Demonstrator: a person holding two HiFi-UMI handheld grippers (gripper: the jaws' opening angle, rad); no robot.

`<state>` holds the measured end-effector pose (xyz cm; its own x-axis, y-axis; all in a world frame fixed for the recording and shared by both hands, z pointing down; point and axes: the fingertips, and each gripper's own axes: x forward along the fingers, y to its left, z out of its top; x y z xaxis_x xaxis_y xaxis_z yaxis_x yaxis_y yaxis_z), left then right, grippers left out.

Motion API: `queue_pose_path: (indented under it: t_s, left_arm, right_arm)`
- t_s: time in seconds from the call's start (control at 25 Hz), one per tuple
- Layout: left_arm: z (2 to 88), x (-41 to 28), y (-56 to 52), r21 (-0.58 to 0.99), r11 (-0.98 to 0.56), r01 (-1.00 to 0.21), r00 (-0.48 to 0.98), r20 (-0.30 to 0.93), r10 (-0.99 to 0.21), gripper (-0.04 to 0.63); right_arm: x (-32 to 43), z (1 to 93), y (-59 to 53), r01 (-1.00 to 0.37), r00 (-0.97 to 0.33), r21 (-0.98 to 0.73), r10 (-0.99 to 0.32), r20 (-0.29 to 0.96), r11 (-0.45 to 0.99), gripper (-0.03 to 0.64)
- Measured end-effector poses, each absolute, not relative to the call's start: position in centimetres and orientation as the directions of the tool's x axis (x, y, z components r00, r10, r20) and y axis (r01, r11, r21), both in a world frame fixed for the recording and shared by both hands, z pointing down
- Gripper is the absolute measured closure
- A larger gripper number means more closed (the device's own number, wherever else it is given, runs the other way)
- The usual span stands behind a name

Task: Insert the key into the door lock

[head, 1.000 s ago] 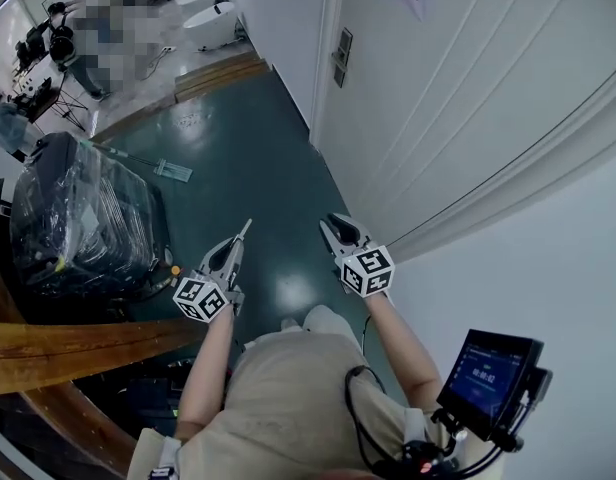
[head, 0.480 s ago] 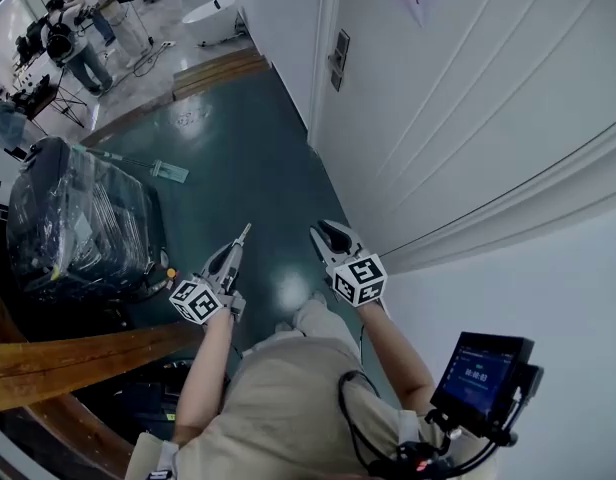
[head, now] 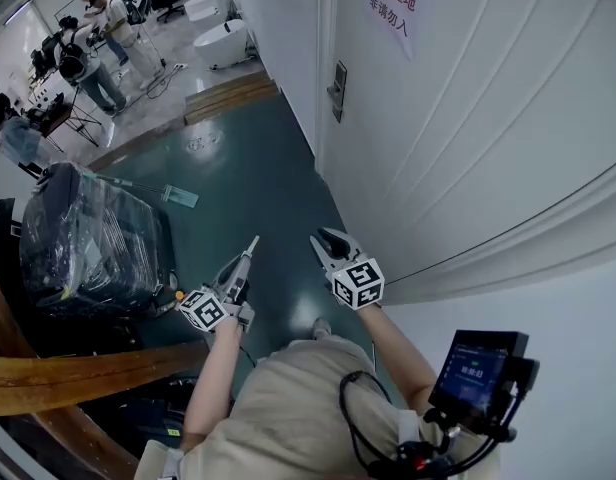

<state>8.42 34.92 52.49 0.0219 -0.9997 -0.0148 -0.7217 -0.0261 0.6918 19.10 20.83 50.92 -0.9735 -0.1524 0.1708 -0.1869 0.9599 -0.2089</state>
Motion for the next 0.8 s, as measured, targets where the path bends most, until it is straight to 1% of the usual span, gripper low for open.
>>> queue_pose_path:
  t_s: [0.2,0.32,0.48,0.64,0.8]
  left_arm:
    - [52.8,8.2,33.7,0.685,-0.008,-0.728,0.000,-0.012,-1.000,0.561]
    - [53.1,7.8,33.2,0.683,0.003,-0.731,-0.019,-0.016,-1.000,0.561]
    - [54.3,7.5,32.5,0.725,0.010,-0.688,-0.033,-0.017,-0.999,0.561]
    - [53.8,7.2,31.6,0.737,-0.018,-0.676,-0.012,-0.034,-0.999,0.561]
    - [53.9,6.1,30.3,0.737,-0.043,-0.675,0.022,-0.038,-0.999,0.561]
  right_arm:
    - [18.8,50.9,18.8,-0.171,-0.977,-0.200,-0.140,0.161,0.965,0.529]
    - [18.7,49.5,18.0,-0.153,-0.983,-0.179,-0.132,0.128,0.972,0.529]
    - [19.3,50.3,16.9,-0.167,-0.981,-0.200,-0.142,0.132,0.966,0.529]
    - [19.4,50.2,16.2,-0.182,-0.979,-0.208,-0.157,0.130,0.961,0.529]
    - [18.4,49.3,15.5,-0.188,-0.980,-0.202,-0.171,0.097,0.961,0.529]
